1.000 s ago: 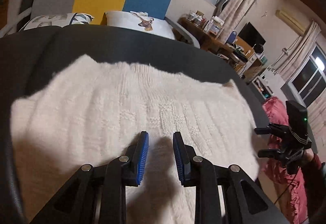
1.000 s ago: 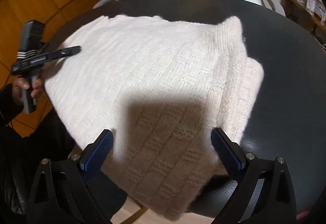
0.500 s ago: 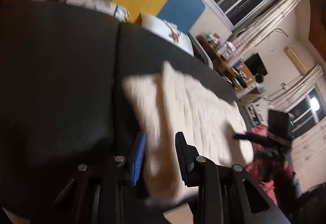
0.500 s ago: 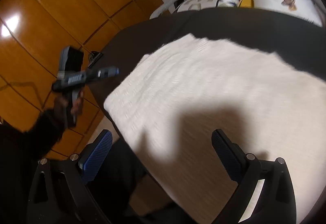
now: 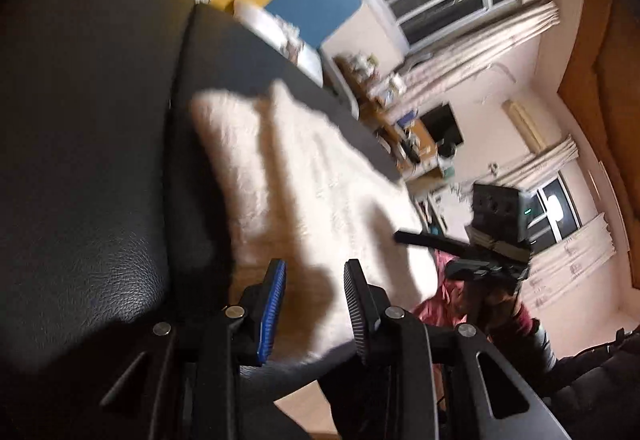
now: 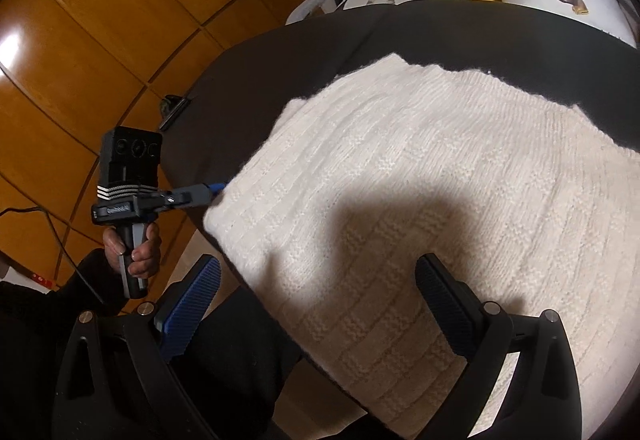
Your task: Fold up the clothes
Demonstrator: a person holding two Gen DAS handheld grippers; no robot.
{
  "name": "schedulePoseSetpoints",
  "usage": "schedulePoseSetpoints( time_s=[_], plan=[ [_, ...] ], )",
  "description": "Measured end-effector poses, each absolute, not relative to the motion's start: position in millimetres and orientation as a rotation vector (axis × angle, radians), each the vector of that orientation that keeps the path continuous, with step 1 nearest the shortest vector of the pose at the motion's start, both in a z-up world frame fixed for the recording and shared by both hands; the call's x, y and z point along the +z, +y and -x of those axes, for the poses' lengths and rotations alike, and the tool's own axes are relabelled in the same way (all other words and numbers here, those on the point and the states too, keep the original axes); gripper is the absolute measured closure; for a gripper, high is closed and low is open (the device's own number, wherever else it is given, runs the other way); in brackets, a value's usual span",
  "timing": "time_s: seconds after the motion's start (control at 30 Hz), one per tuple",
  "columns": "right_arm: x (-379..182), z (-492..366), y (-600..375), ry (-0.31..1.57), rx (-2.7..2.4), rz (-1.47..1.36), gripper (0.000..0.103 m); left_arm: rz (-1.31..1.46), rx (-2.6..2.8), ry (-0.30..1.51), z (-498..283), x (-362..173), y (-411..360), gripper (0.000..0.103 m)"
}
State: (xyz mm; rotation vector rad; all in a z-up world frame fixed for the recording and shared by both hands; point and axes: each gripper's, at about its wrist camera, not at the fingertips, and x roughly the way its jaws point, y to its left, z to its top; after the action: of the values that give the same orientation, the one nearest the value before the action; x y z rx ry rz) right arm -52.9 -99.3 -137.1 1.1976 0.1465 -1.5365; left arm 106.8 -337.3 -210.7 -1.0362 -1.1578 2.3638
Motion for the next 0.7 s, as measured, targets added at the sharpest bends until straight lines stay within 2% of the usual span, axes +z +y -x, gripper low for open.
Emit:
schedulePoseSetpoints(
  time_s=[0.13, 0.17, 0.2, 0.33, 0.43, 0.53, 0.67, 0.7],
  plan=[
    [-136.2, 55.3, -103.1, 0.145, -1.57, -1.199, 0.003, 1.043, 2.233, -1.143, -99.0, -214.3, -331.3, 0.078],
    [-136.3, 56.9, -103.5, 0.142, -1.581, -1.203, 0.003, 1.007, 2.238, -1.134, -100.6, -208.4, -331.5, 0.095],
    [-136.5, 58.6, -103.9, 0.14, -1.593, -1.206, 0.003, 0.954, 2.255, -1.122, -102.5, -199.2, -332.1, 0.098],
    [-137.5, 65.4, -104.1, 0.136, -1.66, -1.217, 0.003, 0.785, 2.312, -0.953, -129.8, -151.5, -323.7, 0.099],
    [-141.4, 67.9, -100.3, 0.097, -1.665, -1.219, 0.003, 0.966, 2.323, -0.812, -140.8, -167.4, -306.2, 0.099],
    [-153.9, 69.9, -100.6, 0.096, -1.67, -1.241, 0.003, 1.178, 2.313, -0.801, -148.1, -212.2, -299.7, 0.099],
    [-158.6, 70.7, -101.5, 0.088, -1.661, -1.226, 0.003, 1.167, 2.281, -0.932, -161.9, -232.0, -301.0, 0.097],
    [-158.8, 71.0, -101.8, 0.087, -1.66, -1.224, 0.003, 1.16, 2.263, -0.969, -161.9, -231.6, -302.7, 0.089]
  ],
)
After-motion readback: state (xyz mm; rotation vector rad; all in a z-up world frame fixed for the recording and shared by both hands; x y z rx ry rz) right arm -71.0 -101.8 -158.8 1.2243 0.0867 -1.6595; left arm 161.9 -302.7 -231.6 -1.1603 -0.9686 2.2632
